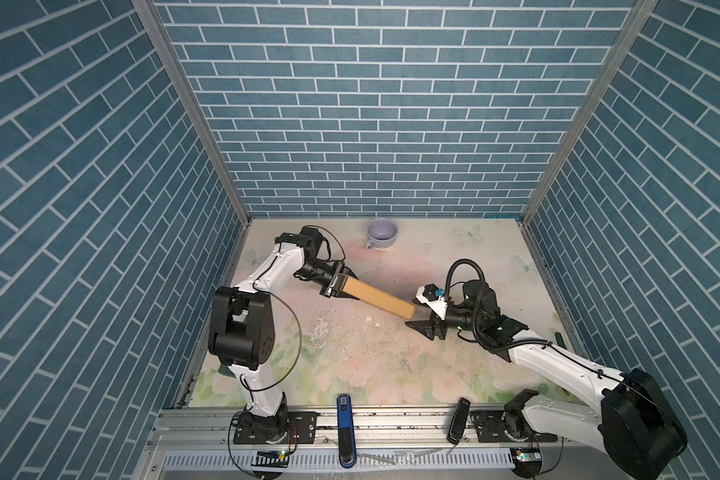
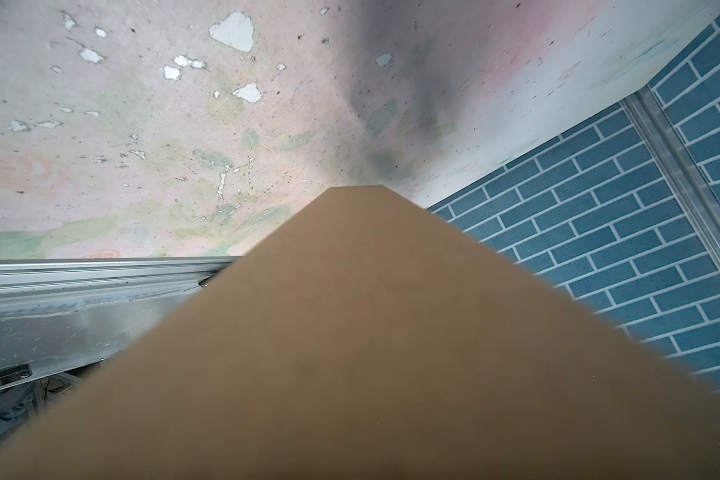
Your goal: Fold the paper box
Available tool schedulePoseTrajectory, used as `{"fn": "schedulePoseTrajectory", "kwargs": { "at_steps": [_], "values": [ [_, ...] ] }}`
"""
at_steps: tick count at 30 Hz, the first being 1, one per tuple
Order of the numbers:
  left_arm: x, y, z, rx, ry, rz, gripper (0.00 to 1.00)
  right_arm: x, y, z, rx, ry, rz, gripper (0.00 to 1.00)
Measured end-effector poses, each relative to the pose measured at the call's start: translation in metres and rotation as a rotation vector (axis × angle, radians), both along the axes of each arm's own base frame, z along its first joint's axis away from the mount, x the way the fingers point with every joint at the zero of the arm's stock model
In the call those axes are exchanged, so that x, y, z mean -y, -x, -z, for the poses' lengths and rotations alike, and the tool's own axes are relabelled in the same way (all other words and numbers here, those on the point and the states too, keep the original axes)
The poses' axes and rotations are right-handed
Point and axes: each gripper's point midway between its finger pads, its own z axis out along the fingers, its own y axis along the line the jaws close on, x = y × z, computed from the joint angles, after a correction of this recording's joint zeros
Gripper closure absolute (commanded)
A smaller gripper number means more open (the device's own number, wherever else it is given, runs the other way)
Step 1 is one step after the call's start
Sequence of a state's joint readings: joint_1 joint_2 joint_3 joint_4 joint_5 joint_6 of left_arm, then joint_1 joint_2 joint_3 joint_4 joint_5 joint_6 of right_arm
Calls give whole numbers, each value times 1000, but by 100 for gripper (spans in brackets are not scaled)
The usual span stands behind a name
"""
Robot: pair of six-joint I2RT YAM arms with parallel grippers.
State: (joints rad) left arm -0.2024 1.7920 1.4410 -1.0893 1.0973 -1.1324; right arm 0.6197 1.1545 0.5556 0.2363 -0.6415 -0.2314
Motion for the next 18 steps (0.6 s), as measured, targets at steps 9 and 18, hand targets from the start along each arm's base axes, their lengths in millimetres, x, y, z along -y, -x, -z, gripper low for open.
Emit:
{"fn": "schedulePoseTrajectory", "kwargs": {
  "at_steps": [9,18],
  "values": [
    [0,-2,3,7,1,-7,98,-11,5,-3,5,-25,-36,29],
    [-1,0,5,5,-8,-10,98,-22,8,-1,19,-28,-47,29]
  ]
}}
